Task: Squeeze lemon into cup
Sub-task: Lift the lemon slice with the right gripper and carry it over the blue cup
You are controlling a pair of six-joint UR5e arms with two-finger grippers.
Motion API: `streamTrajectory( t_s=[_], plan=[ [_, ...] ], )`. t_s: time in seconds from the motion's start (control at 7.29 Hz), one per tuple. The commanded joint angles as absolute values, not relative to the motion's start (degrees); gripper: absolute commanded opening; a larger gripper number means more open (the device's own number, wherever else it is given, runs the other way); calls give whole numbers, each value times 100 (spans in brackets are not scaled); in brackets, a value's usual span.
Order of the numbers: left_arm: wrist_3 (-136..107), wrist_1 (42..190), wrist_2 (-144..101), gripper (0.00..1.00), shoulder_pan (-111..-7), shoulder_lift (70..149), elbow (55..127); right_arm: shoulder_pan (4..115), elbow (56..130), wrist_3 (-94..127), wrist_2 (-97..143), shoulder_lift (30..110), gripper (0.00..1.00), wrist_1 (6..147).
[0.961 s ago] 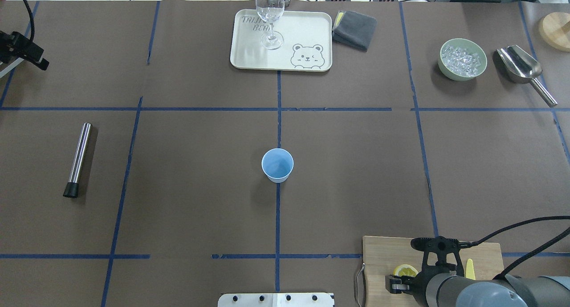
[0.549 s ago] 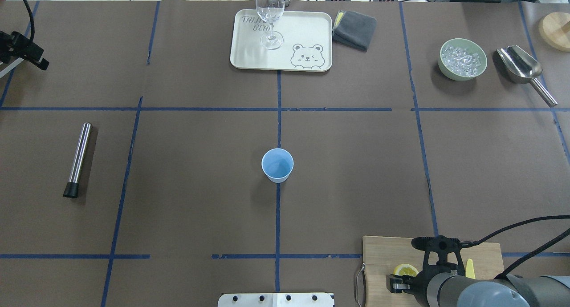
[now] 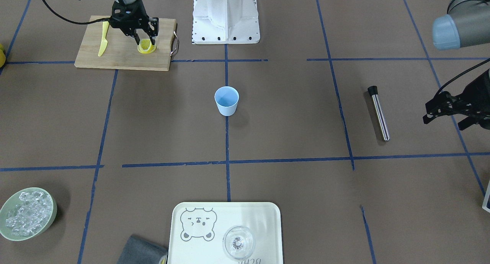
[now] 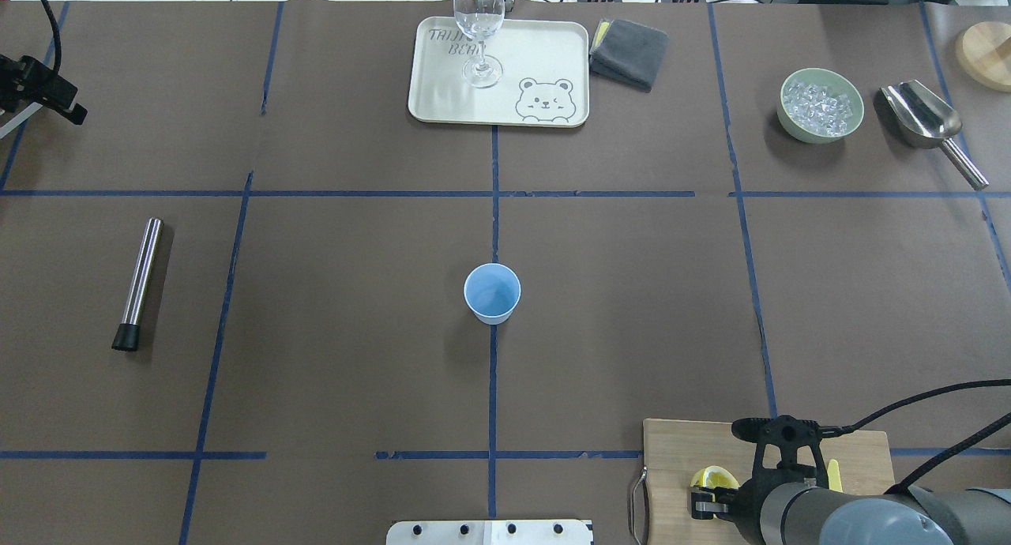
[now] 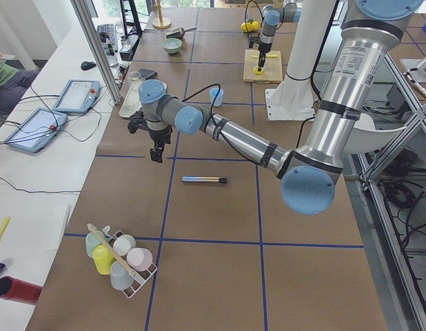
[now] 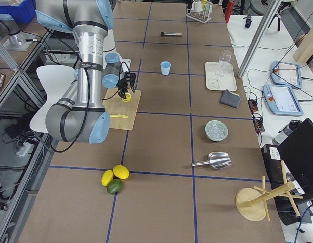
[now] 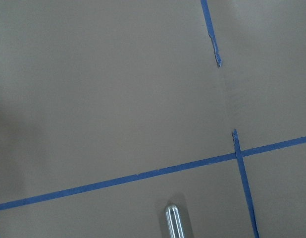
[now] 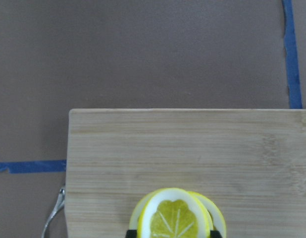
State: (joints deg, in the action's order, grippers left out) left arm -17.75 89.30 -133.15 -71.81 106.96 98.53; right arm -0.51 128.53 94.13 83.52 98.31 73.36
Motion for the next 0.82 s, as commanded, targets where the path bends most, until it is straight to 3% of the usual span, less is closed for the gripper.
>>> streamTrajectory(
  t_s=[0.0,0.69],
  plan=[
    [-1775,8930,-13315,100,-7181,10696,9853,183,13200,9413,8611,9905,49,7365],
    [-1775,8930,-13315,100,-7181,10696,9861,939,13368,9396,9245,9774,52,7356]
  ],
)
